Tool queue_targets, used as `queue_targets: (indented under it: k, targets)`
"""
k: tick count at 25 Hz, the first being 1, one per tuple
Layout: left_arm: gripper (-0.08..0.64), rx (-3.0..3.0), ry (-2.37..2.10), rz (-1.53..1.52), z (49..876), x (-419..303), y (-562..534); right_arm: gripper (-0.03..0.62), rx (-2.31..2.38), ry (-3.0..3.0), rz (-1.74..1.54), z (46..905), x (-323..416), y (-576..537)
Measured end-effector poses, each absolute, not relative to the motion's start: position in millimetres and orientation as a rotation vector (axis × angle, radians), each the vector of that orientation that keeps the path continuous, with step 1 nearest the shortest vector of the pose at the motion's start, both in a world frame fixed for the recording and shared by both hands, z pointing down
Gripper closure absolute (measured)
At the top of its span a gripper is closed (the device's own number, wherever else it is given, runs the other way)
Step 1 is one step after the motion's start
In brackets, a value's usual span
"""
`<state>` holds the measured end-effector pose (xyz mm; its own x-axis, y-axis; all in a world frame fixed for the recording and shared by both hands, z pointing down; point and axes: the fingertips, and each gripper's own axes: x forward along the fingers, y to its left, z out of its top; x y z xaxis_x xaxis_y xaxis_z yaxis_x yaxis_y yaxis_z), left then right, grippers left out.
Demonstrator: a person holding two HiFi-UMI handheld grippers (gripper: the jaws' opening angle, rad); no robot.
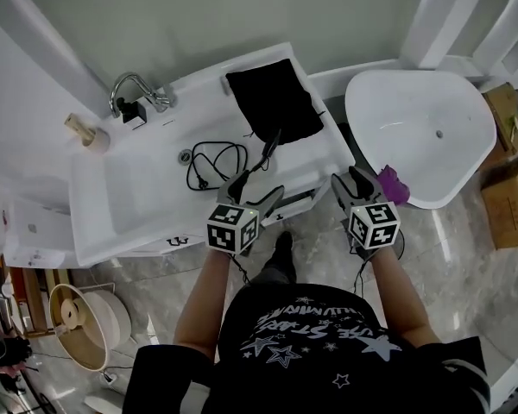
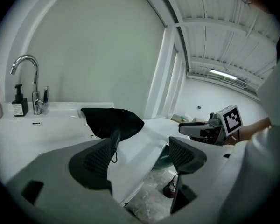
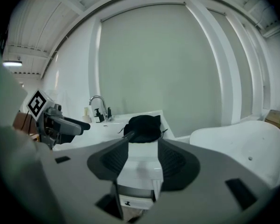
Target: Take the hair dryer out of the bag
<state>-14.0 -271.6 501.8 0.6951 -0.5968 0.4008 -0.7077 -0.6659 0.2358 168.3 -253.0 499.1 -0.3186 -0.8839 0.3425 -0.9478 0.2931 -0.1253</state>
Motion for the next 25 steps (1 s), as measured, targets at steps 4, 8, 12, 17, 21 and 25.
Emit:
queue_targets:
  k: [4,8,12,17,21,25]
  targets:
    - [0.164,2.535,-0.956,0.451,510,-4,-302,0.393,1.703,-2.325,0.475,501,170,-279]
    - [0.164,2.532,-0.904,0.484,519,9,-327,0.397,1.716,-2.300,0.498,504,172,-300]
    - [0.194,2.501,-0.885,0.493,528,19,-354,0.399,1.744,-2.261,0.502,506,176,-319]
    - [0.199,2.485,-0.827,0.566,548,33,-378,0.399,1.767,-2.231,0.505,507,182,-339]
    - [0.199,2.458,-0.788,0.630,566,43,-394,0.399,1.775,-2.220,0.516,509,184,-352]
    - [0.199,2.428,-0.793,0.661,579,47,-412,0.402,1.761,-2.204,0.529,516,182,-362]
